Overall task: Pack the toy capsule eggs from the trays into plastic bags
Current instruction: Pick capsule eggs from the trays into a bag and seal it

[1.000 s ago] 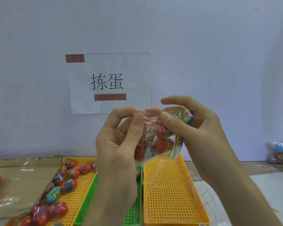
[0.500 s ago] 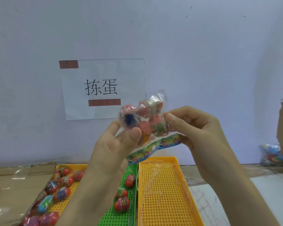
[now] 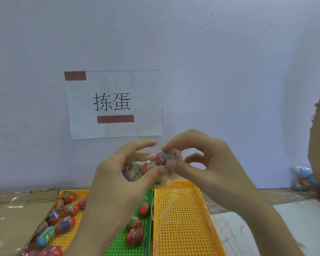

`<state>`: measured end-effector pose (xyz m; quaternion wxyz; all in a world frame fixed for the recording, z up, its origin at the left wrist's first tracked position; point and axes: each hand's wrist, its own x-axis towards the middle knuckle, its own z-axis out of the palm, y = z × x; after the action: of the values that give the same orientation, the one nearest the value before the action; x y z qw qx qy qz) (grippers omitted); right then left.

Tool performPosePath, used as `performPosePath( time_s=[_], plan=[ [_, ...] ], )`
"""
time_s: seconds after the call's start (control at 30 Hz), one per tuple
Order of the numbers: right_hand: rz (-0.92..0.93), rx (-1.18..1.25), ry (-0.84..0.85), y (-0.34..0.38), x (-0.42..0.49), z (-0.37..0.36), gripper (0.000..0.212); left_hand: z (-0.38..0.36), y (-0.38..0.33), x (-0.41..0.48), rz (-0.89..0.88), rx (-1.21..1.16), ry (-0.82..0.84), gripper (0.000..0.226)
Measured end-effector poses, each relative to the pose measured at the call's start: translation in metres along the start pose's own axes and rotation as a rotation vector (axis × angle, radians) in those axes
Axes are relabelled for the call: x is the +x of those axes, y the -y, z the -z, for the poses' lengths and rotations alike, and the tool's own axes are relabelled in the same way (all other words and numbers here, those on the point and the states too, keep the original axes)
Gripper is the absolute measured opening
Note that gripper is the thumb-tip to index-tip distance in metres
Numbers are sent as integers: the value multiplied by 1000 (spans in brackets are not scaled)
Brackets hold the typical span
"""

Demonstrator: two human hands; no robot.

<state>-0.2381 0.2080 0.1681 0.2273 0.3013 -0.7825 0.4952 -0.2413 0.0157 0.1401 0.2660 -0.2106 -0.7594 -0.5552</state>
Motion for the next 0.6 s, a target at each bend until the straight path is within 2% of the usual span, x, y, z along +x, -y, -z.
performPosePath(
  time_s=[0.1, 0.2, 0.37, 0.47, 0.6],
  plan=[
    [-22, 55, -117, -1, 1, 3, 17, 4, -4, 1, -44, -157, -37, 37],
    [-17, 96, -163, -1, 1, 7, 15, 4, -8, 1, -123, -192, -115, 12],
    [19, 120, -233, 0, 2, 0, 14, 1, -7, -1, -102, -207, -223, 4],
    [23, 143, -250, 0, 3, -4, 12, 0, -7, -1, -91, -280, -275, 19],
    [20, 214, -236, -1, 2, -5, 11, -7, -8, -3, -11, -397, -242, 17]
  ],
)
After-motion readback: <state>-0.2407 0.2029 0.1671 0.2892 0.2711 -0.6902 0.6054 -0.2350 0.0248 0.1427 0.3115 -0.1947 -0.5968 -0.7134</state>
